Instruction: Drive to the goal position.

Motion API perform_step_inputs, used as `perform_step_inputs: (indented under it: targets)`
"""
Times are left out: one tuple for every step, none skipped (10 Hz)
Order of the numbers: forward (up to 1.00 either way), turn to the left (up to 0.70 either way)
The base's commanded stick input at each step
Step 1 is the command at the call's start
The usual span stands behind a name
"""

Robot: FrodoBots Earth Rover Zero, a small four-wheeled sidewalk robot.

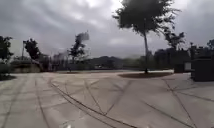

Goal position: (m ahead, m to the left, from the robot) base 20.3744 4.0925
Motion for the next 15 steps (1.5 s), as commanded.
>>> perform_step_inputs:
  targets:
    - [0.7, 0.0]
    - [0.7, 0.0]
    - [0.7, 0.0]
    - [0.7, 0.0]
    - [0.7, 0.03]
    - [0.7, 0.24]
    - [0.7, 0.35]
    - [0.7, 0.35]
    - [0.7, 0.32]
    - [0.7, 0.13]
    - [0.7, 0.0]
    - [0.7, 0.0]
    - [0.7, 0.0]
    - [0.7, 0.0]
    - [0.7, 0.0]
